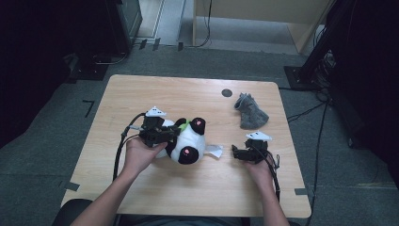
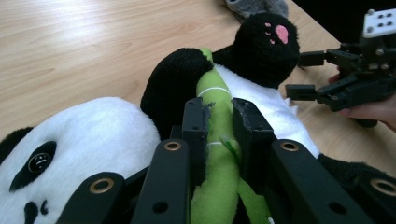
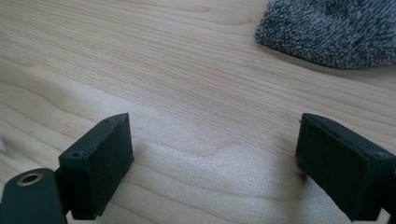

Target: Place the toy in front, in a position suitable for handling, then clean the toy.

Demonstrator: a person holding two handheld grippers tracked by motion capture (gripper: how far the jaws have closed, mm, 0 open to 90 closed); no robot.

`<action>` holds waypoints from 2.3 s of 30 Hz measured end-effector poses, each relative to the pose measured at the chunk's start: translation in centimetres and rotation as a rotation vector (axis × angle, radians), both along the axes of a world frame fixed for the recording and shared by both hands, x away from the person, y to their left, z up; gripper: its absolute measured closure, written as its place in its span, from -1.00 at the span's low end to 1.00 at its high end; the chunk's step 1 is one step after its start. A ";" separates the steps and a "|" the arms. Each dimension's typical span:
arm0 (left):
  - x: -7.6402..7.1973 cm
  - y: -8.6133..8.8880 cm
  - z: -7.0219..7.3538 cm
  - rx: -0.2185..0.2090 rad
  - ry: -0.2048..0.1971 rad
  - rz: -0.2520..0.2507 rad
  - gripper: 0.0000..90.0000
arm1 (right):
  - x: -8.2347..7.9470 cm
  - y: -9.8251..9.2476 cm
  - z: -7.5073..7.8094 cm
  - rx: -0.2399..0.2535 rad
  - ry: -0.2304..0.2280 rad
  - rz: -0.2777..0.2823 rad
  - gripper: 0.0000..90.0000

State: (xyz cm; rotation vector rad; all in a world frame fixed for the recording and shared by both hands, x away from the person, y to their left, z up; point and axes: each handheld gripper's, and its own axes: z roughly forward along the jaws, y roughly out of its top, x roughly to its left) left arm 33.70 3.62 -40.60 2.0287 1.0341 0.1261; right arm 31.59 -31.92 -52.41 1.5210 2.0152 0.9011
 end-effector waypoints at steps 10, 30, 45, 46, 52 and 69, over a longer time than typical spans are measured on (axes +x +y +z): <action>-0.6 -0.4 -1.6 -0.009 -0.019 0.001 0.60 | 0.0 0.0 0.0 0.000 0.003 -0.021 -0.77; -0.1 2.0 -0.5 -0.061 -0.133 -0.059 -0.35 | 0.2 -0.5 1.3 0.012 -0.021 0.034 -0.66; -0.1 4.7 -0.2 -0.037 -0.152 -0.088 -0.40 | 1.2 -0.6 3.0 0.054 -0.048 0.042 -0.66; -0.1 4.9 -0.3 -0.032 -0.152 -0.089 -0.40 | 1.2 -0.6 3.1 0.060 -0.060 0.038 -0.64; -0.4 6.3 -0.5 -0.032 -0.166 -0.076 -0.40 | 1.8 -0.7 3.8 0.069 -0.058 0.046 -0.52; -0.9 9.5 -2.2 -0.030 -0.148 -0.057 -0.41 | 5.2 -2.4 5.1 0.060 -0.091 -0.051 -0.44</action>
